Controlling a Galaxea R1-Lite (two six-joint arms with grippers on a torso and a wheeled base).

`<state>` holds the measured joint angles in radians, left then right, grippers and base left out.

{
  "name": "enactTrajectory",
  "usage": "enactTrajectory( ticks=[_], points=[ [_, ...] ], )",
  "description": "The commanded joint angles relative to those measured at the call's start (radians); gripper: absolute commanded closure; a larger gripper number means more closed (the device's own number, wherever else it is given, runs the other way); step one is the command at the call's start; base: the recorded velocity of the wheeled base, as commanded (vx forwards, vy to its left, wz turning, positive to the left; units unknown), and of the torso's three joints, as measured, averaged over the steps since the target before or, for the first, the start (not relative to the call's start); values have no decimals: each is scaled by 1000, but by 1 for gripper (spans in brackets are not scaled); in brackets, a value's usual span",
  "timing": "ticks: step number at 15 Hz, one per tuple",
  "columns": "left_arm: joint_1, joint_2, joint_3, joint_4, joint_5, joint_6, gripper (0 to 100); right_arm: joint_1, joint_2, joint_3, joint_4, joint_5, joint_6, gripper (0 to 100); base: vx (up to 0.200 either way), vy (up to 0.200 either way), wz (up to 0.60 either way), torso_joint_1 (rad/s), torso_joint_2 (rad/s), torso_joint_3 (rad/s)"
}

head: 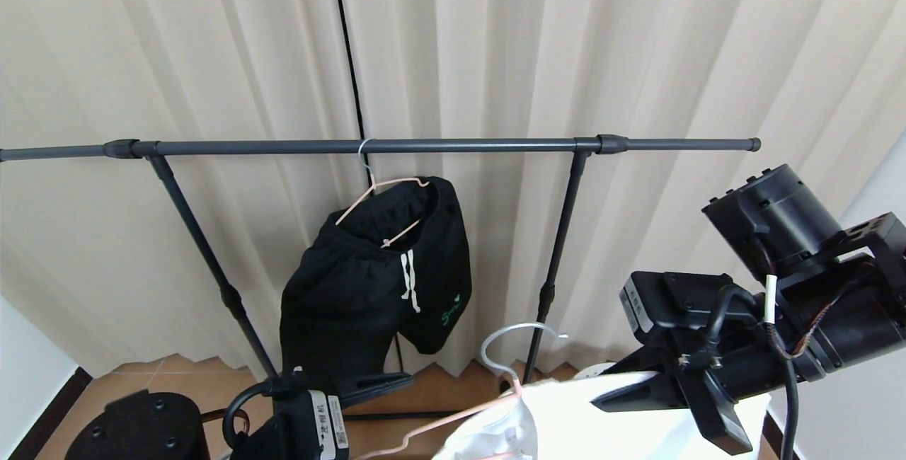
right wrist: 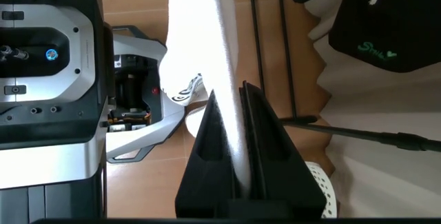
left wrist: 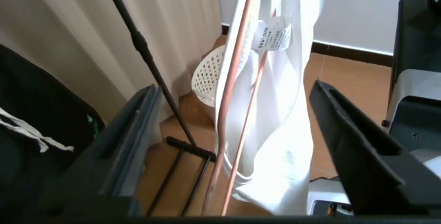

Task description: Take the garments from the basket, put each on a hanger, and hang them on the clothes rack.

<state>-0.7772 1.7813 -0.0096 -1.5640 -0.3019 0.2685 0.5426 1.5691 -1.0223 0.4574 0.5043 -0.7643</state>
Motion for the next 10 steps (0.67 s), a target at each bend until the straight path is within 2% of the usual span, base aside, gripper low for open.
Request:
enactTrajectory(
  ticks=[1,2,3,4,7,10],
  points=[
    [1,-2,2,-7,0,-6,0,-18,-27,11,-2,-3,-1,100,0,0,0,0,0,0],
    [1,-2,2,-7,0,-6,0,-18,-27,11,-2,-3,-1,100,0,0,0,0,0,0],
    [4,-10,-3,-7,-2,-100,0,-81,-35,11,-13,-7,3,100,0,0,0,0,0,0],
    [15,-19,-12,-7,-2,-146,0,-105,-43,30,-54,-7,6,100,0,0,0,0,0,0],
    [87,-26,-89,-7,9,-196,0,-135,-120,171,-258,-9,8,100,0,0,0,0,0,0],
    [122,-60,-191,10,30,-255,0,-182,-153,274,-434,-20,8,100,0,0,0,0,0,0]
  ],
)
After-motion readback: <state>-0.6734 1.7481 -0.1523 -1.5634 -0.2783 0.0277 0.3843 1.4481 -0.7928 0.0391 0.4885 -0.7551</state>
